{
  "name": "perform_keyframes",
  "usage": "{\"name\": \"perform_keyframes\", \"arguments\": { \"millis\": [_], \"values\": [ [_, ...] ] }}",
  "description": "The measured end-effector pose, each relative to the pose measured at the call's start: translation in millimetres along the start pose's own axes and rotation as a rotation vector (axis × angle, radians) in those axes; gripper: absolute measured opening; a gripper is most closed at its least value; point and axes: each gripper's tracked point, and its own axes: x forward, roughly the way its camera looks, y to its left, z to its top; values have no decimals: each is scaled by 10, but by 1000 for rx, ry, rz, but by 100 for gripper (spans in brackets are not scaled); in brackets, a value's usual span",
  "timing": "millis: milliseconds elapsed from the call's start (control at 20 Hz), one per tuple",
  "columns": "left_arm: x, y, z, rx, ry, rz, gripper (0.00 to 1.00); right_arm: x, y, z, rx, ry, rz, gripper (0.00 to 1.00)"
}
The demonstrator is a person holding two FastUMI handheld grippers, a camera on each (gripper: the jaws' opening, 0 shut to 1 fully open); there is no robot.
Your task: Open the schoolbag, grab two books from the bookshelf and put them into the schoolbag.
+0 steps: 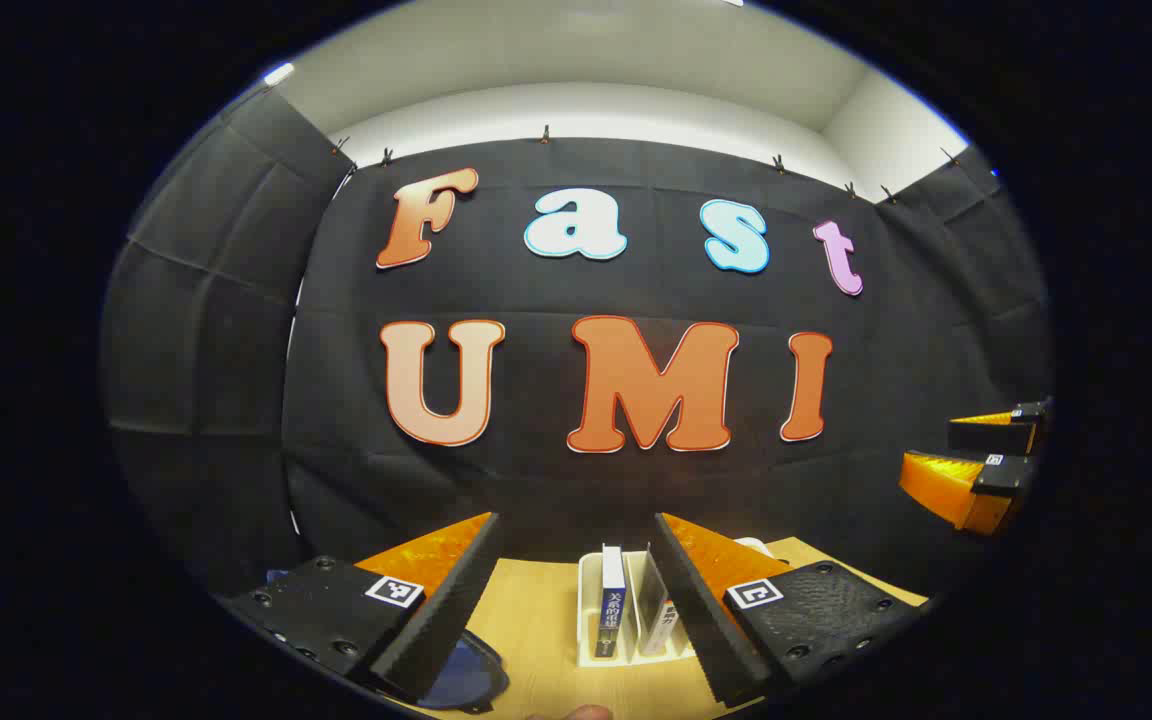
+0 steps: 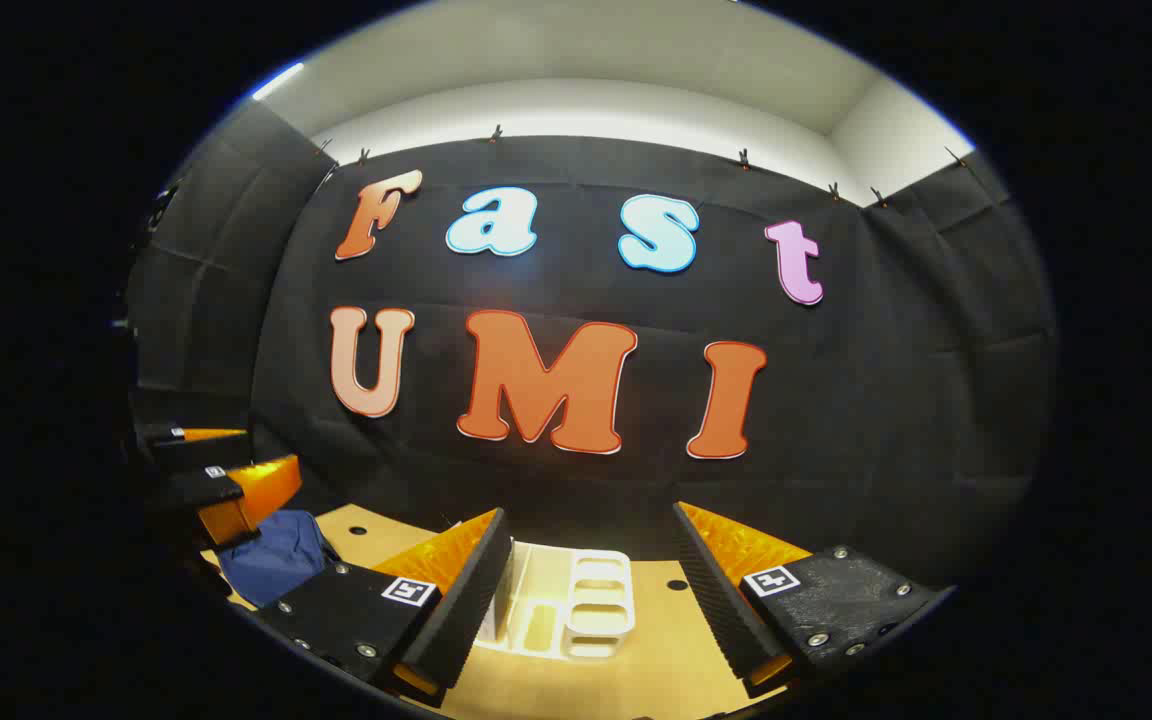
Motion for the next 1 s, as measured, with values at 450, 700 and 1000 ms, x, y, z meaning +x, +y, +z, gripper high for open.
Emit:
{"name": "perform_keyframes", "arguments": {
  "millis": [450, 700, 1000],
  "values": [
    [171, -285, -327, -11, 29, 95, 93, 374, -6, -95, 119, -56, 108, 96],
    [400, -243, -324, 17, 22, 47, 94, 443, -89, 83, 62, -182, -2, 95],
    [617, -73, -219, 26, -20, -11, 93, 557, 158, -222, 54, -78, -62, 95]
  ]
}}
